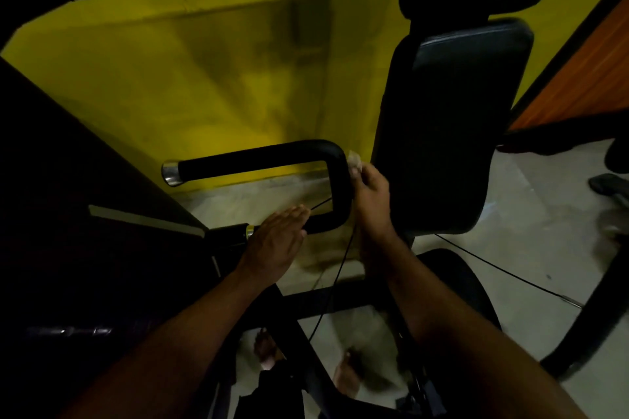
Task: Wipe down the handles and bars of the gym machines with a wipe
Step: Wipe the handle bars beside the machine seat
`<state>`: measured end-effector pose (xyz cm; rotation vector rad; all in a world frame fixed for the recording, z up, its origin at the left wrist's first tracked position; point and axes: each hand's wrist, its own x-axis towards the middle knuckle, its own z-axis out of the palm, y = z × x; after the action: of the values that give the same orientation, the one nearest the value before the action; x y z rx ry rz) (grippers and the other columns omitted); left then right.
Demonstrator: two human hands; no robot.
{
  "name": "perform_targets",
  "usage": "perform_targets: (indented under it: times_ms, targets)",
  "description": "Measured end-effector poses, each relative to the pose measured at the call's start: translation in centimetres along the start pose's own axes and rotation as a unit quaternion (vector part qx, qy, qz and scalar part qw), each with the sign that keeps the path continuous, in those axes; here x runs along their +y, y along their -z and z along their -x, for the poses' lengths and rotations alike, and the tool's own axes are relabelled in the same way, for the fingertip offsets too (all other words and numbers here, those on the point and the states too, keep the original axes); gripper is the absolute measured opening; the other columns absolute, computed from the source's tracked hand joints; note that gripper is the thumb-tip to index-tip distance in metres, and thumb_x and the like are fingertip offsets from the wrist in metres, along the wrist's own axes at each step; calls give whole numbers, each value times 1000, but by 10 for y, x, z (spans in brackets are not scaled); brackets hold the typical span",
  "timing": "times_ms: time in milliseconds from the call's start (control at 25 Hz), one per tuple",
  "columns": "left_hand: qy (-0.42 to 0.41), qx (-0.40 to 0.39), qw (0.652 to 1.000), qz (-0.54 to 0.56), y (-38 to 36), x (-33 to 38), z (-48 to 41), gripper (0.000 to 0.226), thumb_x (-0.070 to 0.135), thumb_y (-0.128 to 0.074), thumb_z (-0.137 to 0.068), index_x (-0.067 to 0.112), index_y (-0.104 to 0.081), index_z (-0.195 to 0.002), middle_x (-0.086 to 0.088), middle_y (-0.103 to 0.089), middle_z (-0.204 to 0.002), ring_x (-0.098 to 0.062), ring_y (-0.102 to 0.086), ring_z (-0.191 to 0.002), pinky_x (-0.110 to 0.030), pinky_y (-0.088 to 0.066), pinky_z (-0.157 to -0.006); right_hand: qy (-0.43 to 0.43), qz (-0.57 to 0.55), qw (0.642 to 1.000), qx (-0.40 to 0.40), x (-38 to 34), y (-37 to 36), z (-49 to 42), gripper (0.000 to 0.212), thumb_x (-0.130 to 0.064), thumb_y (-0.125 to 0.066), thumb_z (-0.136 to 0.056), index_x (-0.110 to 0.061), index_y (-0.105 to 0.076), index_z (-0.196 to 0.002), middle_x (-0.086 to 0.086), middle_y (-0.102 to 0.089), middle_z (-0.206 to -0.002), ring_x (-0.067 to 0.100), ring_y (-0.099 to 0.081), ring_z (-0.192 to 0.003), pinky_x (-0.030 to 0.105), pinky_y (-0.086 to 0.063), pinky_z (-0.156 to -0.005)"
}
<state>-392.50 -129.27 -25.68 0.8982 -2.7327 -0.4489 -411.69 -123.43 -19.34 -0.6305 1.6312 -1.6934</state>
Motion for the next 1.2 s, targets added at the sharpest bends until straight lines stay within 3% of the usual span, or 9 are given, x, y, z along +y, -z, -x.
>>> perform_targets:
  times_ms: [120, 280, 480, 600, 680, 800, 880, 1040, 1200]
  targets:
    - [0, -4, 1000, -4, 2, 1, -2, 50, 35, -33, -99, 13, -49, -142, -5, -49, -145, -19, -45, -135, -35, -27, -114, -94, -100, 983, -121, -26, 6, -30, 22, -17, -47, -103, -8, -64, -94, 5, -69, -79, 16, -64, -71, 29, -49, -67]
    - [10, -14, 1000, 3, 4, 3, -1, 53, 37, -30, -99, 13, -47, -143, -5, -48, -147, -18, -43, -137, -33, -25, -115, -142, -75, 965, -206, -30, 13, -31, 25, -13, -44, -102, -5, -66, -95, 8, -74, -81, 20, -71, -72, 29, -53, -67]
    - [13, -19, 1000, 18, 7, 5, -1, 56, 39, -28, -97, 12, -46, -143, -7, -47, -147, -20, -43, -137, -39, -29, -115, -128, -60, 976, -169, -32, 19, -31, 23, -15, -44, -103, -2, -62, -100, 9, -71, -85, 20, -69, -75, 30, -52, -68]
    - [13, -19, 1000, 13, 6, 2, -2, 54, 38, -29, -98, 13, -47, -143, -6, -48, -147, -20, -43, -137, -36, -27, -115, 65, 100, 993, -24, -10, 18, -3, 19, -17, -52, -101, -7, -68, -101, 4, -70, -94, 15, -67, -85, 33, -53, -74]
    - [13, -25, 1000, 10, 5, 1, -1, 55, 39, -28, -98, 15, -46, -144, -4, -46, -148, -19, -41, -138, -32, -23, -115, 234, 274, 932, 44, 3, 11, 19, 21, -19, -53, -97, -14, -69, -110, 7, -65, -114, 19, -62, -107, 35, -52, -92]
    - [11, -22, 1000, 11, 6, 3, -2, 57, 39, -29, -96, 13, -46, -144, -5, -47, -147, -19, -42, -137, -37, -26, -115, 336, 395, 853, 59, -12, -2, 15, 21, -25, -53, -95, -41, -68, -95, 0, -56, -117, 21, -53, -115, 44, -46, -103]
    - [3, -9, 1000, 2, 7, 5, -2, 56, 34, -34, -93, 9, -50, -140, -9, -53, -142, -24, -49, -132, -41, -31, -112, 405, 408, 818, -4, -14, 3, 10, 20, -26, -54, -97, -21, -68, -110, 9, -53, -121, 29, -47, -115, 41, -45, -99]
    - [16, -4, 1000, 1, 7, 6, -2, 54, 36, -33, -96, 10, -50, -140, -9, -54, -140, -25, -50, -131, -42, -37, -109, 520, 586, 613, -104, 21, 27, 12, 43, -9, -55, -89, 8, -56, -129, 21, -40, -132, 41, -49, -112, 44, -39, -101]
    - [14, -10, 1000, 3, 8, 8, -1, 50, 34, -36, -99, 12, -48, -142, -8, -51, -144, -24, -47, -134, -38, -35, -109, 522, 601, 594, -115, 15, 31, 10, 43, -14, -45, -90, 4, -58, -128, 16, -39, -132, 34, -44, -110, 40, -46, -95]
